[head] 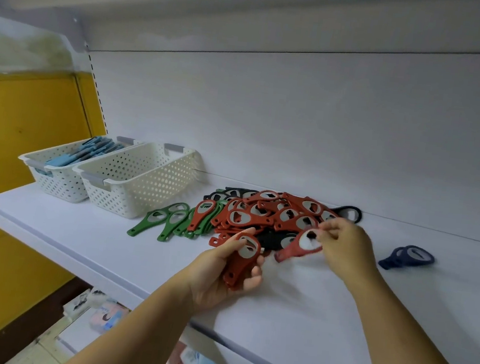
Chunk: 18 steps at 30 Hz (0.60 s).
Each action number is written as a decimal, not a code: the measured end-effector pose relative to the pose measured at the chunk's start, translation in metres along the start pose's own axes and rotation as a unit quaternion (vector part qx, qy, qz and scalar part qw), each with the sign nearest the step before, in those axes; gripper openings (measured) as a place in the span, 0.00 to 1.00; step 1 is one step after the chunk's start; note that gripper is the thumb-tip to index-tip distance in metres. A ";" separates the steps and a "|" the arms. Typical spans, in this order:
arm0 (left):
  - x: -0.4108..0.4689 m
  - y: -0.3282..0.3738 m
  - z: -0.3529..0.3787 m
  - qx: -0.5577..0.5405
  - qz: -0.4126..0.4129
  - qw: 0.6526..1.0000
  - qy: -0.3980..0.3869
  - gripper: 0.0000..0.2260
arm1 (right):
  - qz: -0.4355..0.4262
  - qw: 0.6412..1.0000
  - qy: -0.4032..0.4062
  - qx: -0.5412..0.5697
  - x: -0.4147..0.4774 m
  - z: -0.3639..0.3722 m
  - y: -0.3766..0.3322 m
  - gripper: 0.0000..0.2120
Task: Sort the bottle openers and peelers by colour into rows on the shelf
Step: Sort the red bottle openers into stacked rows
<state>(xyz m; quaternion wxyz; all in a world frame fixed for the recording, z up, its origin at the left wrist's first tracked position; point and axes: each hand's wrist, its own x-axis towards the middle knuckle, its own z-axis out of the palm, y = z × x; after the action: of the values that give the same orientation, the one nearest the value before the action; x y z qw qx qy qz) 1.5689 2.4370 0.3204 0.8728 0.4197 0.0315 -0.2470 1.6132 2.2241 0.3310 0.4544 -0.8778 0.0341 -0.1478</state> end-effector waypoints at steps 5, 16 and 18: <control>-0.002 -0.001 0.004 0.034 -0.005 0.999 -0.018 0.20 | -0.029 0.972 -0.039 0.228 -0.017 -0.008 -0.017 0.06; -0.006 -0.002 0.003 0.184 0.002 0.977 -0.106 0.21 | -0.211 0.973 -0.032 0.087 -0.054 0.033 -0.027 0.03; -0.006 -0.005 0.003 0.160 0.025 0.983 -0.089 0.23 | -0.192 0.980 -0.025 0.050 -0.053 0.031 -0.027 0.04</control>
<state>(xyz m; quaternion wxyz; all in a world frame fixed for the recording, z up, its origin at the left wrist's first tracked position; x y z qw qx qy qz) 1.5607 2.4350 0.3208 0.7997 0.5308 -0.0970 -0.2632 1.5694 2.2748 0.3232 0.4619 -0.8474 -0.1540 -0.2116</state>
